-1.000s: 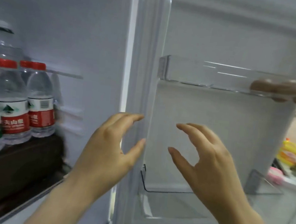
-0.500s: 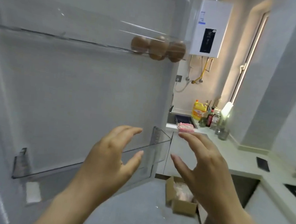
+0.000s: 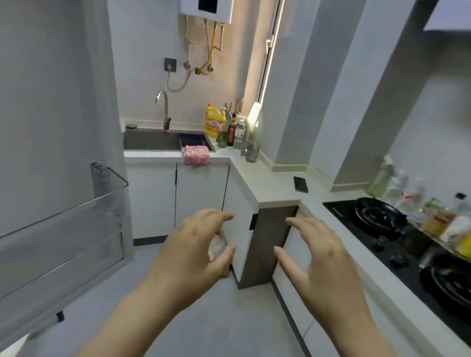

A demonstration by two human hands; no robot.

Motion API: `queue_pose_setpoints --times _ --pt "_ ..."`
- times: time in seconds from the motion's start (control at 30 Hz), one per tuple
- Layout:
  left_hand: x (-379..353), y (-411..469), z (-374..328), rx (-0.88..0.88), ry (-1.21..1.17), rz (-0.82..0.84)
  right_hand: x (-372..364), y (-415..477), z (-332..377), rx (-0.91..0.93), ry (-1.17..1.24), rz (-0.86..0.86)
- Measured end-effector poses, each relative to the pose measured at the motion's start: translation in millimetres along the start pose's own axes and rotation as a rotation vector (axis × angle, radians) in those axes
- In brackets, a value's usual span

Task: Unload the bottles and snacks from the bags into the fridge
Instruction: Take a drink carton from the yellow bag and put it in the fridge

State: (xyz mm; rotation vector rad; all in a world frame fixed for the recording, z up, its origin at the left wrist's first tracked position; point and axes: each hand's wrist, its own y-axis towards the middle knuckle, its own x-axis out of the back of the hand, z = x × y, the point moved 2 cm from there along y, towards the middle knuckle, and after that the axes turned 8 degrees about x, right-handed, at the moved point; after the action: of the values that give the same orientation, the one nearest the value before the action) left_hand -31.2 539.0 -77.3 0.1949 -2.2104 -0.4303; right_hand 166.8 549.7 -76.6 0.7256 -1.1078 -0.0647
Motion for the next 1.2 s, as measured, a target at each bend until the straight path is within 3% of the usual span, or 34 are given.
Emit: queue_pose_setpoints --times 0.3,0.6,1.0,1.2 --pt "-93.6 45.9 -17.6 -0.234 -0.115 0.330 12.3 -57.8 -53.2 -0.452 -0.195 0.019" --pt "-176.6 37.7 -106.9 -0.463 -0.324 0.590 75.9 -144.4 -89.9 -0.870 -0.359 -0.121" --pt "-261.6 3.1 -266.4 -0.679 -0.454 0.692 177.1 -245.1 -161.6 -1.043 -0.507 -0.358" --pt "-300.0 -14.5 -324.0 -0.691 -0.478 0.705 215.3 -282.7 -201.3 -1.068 -0.510 -0.398"
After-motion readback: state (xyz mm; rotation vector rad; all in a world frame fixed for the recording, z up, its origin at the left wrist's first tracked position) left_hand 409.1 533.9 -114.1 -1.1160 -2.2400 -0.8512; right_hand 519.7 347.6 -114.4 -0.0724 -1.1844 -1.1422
